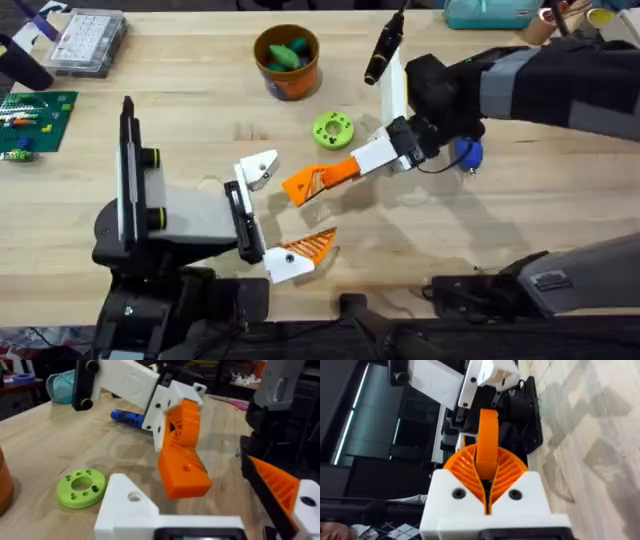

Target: Pick up the gripper from the table and insert it into the empty holder that is missing its gripper. Then pick up a screw, insert it into the mounting hole, and use the screwdriver to tighten it. Finally, clean up the table by picking up the vegetable and placing it into the bucket.

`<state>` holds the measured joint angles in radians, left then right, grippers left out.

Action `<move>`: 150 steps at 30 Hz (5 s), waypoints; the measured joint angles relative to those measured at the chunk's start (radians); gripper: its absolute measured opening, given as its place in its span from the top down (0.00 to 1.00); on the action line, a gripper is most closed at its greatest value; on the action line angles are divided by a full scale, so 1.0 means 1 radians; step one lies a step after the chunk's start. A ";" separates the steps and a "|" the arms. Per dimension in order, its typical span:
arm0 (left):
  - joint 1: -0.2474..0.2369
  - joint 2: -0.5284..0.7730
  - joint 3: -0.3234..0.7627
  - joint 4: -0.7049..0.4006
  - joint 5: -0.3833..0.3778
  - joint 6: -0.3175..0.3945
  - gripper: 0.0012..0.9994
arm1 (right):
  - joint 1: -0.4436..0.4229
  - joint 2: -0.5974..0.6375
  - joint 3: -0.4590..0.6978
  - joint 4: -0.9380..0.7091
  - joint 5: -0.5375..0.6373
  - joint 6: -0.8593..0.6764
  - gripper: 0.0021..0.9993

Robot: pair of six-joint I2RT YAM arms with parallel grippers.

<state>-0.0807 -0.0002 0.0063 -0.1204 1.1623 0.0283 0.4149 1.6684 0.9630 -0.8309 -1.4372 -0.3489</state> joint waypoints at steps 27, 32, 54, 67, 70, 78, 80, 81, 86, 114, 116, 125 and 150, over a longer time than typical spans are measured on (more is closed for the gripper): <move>0.000 0.000 0.000 -0.004 0.024 0.108 0.01 | -0.009 0.000 0.000 -0.023 0.000 0.051 0.98; 0.000 0.000 0.000 -0.004 0.024 0.108 0.01 | -0.044 0.000 0.000 -0.032 0.000 0.054 0.98; 0.000 0.000 0.000 0.019 -0.087 -0.003 0.01 | -0.058 0.000 0.000 -0.029 0.000 0.050 0.98; 0.000 0.000 0.000 0.021 -0.109 -0.022 0.01 | -0.058 0.000 0.000 -0.029 0.000 0.049 0.98; 0.000 0.000 0.000 0.021 -0.109 -0.022 0.01 | -0.058 0.000 0.000 -0.029 0.000 0.049 0.98; 0.000 0.000 0.000 0.021 -0.109 -0.022 0.01 | -0.058 0.000 0.000 -0.029 0.000 0.048 0.98; 0.000 0.000 0.000 0.021 -0.109 -0.022 0.01 | -0.058 0.000 0.000 -0.029 0.000 0.048 0.98; 0.000 0.000 0.000 0.021 -0.109 -0.022 0.01 | -0.058 0.000 0.000 -0.029 0.000 0.048 0.98; 0.000 0.000 0.000 0.021 -0.109 -0.022 0.01 | -0.058 0.000 0.000 -0.021 0.000 0.045 0.98; 0.000 0.000 0.000 0.021 -0.112 -0.022 0.01 | -0.100 -0.071 -0.087 1.011 -0.002 0.828 0.98; 0.000 0.000 0.000 0.021 -0.112 -0.023 0.01 | -0.099 -0.083 -0.138 1.172 -0.002 0.969 0.98; 0.000 0.000 0.000 0.021 -0.112 -0.026 0.01 | -0.089 -0.087 -0.333 1.641 0.008 1.447 0.98; 0.000 0.000 0.000 0.021 -0.112 -0.026 0.01 | 0.030 -0.076 -0.508 2.034 0.142 1.737 0.98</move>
<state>-0.0807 -0.0002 0.0063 -0.0994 1.0504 0.0025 0.4450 1.5927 0.4554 1.2029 -1.2953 1.3886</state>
